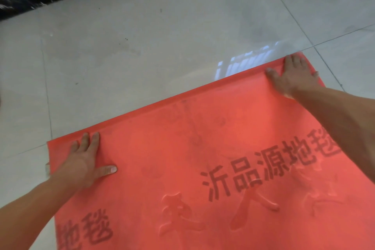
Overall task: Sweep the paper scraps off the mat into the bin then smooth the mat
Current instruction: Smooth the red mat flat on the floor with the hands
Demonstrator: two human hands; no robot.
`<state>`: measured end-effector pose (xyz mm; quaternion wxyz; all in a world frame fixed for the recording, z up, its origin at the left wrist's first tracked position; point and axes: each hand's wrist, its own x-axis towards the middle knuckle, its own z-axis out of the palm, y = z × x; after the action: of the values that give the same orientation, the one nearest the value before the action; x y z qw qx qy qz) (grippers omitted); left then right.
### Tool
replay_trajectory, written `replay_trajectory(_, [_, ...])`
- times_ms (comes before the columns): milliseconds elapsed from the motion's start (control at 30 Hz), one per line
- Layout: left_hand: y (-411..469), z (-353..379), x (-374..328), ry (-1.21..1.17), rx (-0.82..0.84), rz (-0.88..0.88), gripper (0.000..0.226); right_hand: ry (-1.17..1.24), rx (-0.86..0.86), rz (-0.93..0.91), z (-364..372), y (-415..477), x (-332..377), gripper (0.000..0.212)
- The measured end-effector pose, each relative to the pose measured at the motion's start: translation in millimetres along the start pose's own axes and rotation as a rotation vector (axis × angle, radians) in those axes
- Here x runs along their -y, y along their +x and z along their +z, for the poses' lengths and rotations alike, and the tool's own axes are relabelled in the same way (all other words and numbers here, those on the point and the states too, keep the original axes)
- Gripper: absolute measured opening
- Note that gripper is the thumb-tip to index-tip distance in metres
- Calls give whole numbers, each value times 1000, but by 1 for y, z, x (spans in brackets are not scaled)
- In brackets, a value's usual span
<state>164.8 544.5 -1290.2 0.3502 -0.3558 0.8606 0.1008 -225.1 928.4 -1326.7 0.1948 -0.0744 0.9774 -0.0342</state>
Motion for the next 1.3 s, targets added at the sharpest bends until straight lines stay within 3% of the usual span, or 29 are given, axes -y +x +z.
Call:
replay_trajectory(200, [2, 4, 4, -2, -27, 23, 119, -34, -53, 150, -2, -14, 18, 86])
replay_trajectory(300, [3, 4, 5, -13, -36, 25, 119, -83, -119, -127, 13, -47, 58, 73])
replay_trajectory(433, [1, 5, 5, -31, -41, 27, 121, -76, -58, -530, 58, -130, 148, 67])
replay_trajectory(600, [-5, 3, 2, -41, -59, 43, 117, -57, 122, -759, 106, -234, 245, 67])
replay_trajectory(800, [-6, 7, 4, -93, -148, 90, 115, -157, 139, -777, 134, -267, 266, 69])
replay_trajectory(1000, [-27, 53, 34, -370, -359, 35, 118, -200, 164, -752, 132, -268, 271, 71])
replay_trajectory(1300, [-56, 83, 73, -489, -321, -6, 124, -251, 195, -711, 130, -267, 278, 72])
